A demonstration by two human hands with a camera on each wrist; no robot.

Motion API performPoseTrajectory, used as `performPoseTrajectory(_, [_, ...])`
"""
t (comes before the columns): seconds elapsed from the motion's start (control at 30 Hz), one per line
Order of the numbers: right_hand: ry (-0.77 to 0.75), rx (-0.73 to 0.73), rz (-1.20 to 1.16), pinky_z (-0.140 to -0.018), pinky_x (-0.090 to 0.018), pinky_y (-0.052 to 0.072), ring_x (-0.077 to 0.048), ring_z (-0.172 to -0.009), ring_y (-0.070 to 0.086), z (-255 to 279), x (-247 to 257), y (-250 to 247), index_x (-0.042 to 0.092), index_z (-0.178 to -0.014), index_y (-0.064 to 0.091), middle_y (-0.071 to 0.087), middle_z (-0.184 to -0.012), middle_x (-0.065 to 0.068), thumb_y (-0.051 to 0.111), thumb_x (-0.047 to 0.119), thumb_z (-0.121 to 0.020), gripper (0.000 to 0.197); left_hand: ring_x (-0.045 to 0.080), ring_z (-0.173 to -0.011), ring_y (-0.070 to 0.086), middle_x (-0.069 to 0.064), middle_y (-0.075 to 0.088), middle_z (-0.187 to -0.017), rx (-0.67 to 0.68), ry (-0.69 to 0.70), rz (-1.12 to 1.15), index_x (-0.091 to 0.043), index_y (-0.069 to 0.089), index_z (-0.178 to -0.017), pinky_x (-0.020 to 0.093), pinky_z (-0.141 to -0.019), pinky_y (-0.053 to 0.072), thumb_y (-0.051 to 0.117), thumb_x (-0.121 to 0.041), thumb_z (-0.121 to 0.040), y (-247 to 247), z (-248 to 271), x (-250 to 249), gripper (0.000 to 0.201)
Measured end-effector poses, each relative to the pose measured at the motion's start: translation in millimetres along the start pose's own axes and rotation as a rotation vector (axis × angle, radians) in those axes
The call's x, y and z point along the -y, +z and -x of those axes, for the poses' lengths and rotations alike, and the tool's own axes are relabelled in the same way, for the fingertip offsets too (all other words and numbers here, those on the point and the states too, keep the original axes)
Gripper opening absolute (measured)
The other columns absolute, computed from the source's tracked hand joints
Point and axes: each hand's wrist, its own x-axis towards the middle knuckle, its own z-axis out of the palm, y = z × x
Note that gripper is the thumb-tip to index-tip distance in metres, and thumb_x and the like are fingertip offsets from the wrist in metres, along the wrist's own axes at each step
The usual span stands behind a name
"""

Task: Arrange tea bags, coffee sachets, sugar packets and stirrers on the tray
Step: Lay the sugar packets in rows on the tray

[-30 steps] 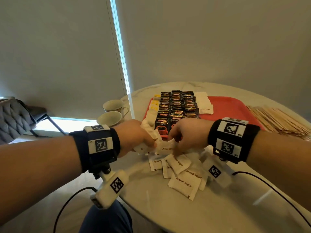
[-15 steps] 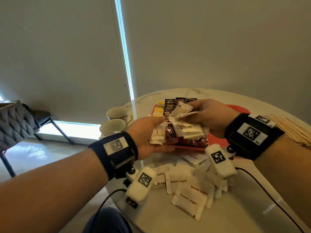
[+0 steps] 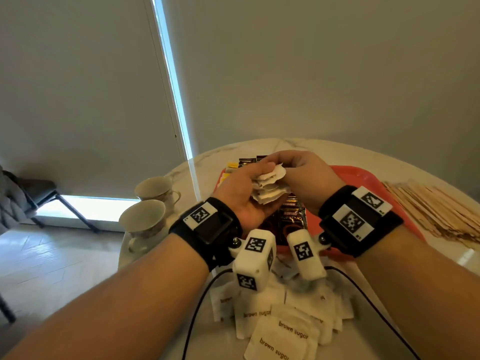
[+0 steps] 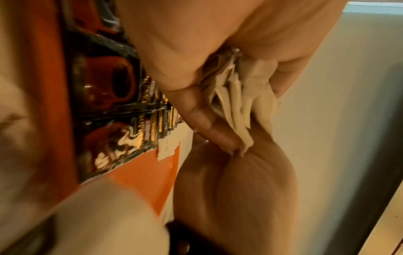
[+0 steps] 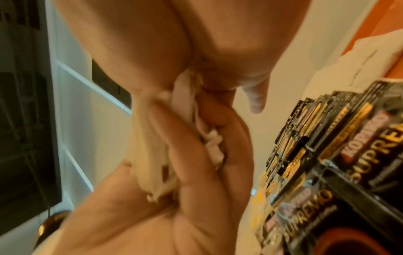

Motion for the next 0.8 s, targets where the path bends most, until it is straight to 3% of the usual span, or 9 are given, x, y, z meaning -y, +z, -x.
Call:
performPoseTrajectory(0.1, [0.021, -0.036, -0.25, -0.09, -0.041, 0.058, -0.026, -0.102, 0.072, -5, -6, -7, 0.01, -0.103, 0.077, 0.077, -0.11, -0.007, 0.049, -0.013, -0.09, 0.039, 0.022, -0.078, 0.071, 0.011, 0.074, -0.087, 0.021, 0.036, 0.002, -0.008, 0.072, -0.108, 0.03, -0.07, 0.058, 0.059, -0.013, -0.1, 1, -19, -2, 0.015])
performPoseTrajectory(0.2, [0.078, -0.132, -0.443, -0.079, -0.033, 0.06, -0.018, -0.095, 0.07, -12, -16, -12, 0.012, -0.115, 0.072, 0.073, -0.116, -0.007, 0.054, -0.002, -0.096, 0.03, 0.025, -0.078, 0.073, 0.015, 0.075, -0.092, 0.04, 0.067, 0.041, -0.003, 0.066, -0.119, 0.033, -0.066, 0.06, 0.056, -0.004, -0.1, 1, -34, -5, 0.02])
performPoseTrajectory(0.27, [0.163, -0.159, -0.484, -0.068, -0.028, 0.058, -0.015, -0.085, 0.07, -14, -25, -16, 0.008, -0.118, 0.067, 0.072, -0.108, -0.008, 0.061, 0.007, -0.097, 0.022, 0.03, -0.084, 0.075, 0.017, 0.076, -0.099, 0.092, 0.072, 0.09, -0.004, 0.065, -0.118, 0.04, -0.072, 0.062, 0.051, 0.003, -0.1, -2, -42, -5, 0.025])
performPoseTrajectory(0.33, [0.22, -0.146, -0.467, -0.063, -0.026, 0.057, -0.013, -0.075, 0.069, -14, -33, -20, 0.006, -0.11, 0.065, 0.073, -0.092, -0.005, 0.065, 0.009, -0.094, 0.016, 0.034, -0.093, 0.074, 0.019, 0.076, -0.107, 0.12, 0.077, 0.118, -0.007, 0.065, -0.119, 0.047, -0.079, 0.06, 0.048, 0.01, -0.097, -5, -49, -2, 0.032])
performPoseTrajectory(0.43, [0.241, -0.153, -0.463, -0.064, -0.027, 0.056, -0.017, -0.074, 0.068, -13, -42, -26, 0.008, -0.098, 0.064, 0.072, -0.084, -0.005, 0.068, 0.005, -0.09, 0.01, 0.037, -0.097, 0.076, 0.019, 0.077, -0.112, 0.098, 0.091, 0.109, -0.011, 0.067, -0.119, 0.051, -0.082, 0.06, 0.05, 0.016, -0.092, -8, -58, 5, 0.042])
performPoseTrajectory(0.57, [0.276, -0.181, -0.536, -0.07, -0.031, 0.051, -0.019, -0.073, 0.067, -11, -45, -27, 0.008, -0.091, 0.064, 0.072, -0.077, -0.004, 0.066, 0.006, -0.091, 0.002, 0.043, -0.105, 0.074, 0.023, 0.077, -0.112, 0.098, 0.101, 0.092, -0.009, 0.068, -0.116, 0.058, -0.092, 0.058, 0.052, 0.016, -0.092, -12, -59, 7, 0.038])
performPoseTrajectory(0.63, [0.301, -0.19, -0.59, -0.065, -0.028, 0.053, -0.018, -0.071, 0.069, -9, -44, -26, 0.008, -0.091, 0.063, 0.074, -0.08, -0.006, 0.065, 0.007, -0.092, 0.003, 0.044, -0.094, 0.076, 0.023, 0.078, -0.104, 0.105, 0.09, 0.106, -0.004, 0.065, -0.115, 0.058, -0.089, 0.06, 0.051, 0.014, -0.094, -16, -56, 4, 0.031])
performPoseTrajectory(0.7, [0.322, -0.204, -0.671, -0.063, -0.027, 0.058, -0.022, -0.077, 0.073, -9, -44, -27, 0.01, -0.088, 0.061, 0.076, -0.089, -0.009, 0.065, 0.009, -0.093, 0.007, 0.043, -0.087, 0.077, 0.025, 0.078, -0.103, 0.095, 0.058, 0.099, 0.002, 0.061, -0.12, 0.053, -0.077, 0.064, 0.052, 0.01, -0.096, -20, -53, 2, 0.027])
performPoseTrajectory(0.8, [0.32, -0.246, -0.719, -0.063, -0.029, 0.061, -0.024, -0.079, 0.075, -9, -44, -28, 0.012, -0.091, 0.06, 0.077, -0.089, -0.009, 0.062, 0.011, -0.097, 0.006, 0.039, -0.089, 0.077, 0.024, 0.076, -0.106, -0.003, 0.057, 0.088, 0.007, 0.061, -0.126, 0.047, -0.069, 0.064, 0.059, 0.007, -0.094, -26, -55, 0, 0.033])
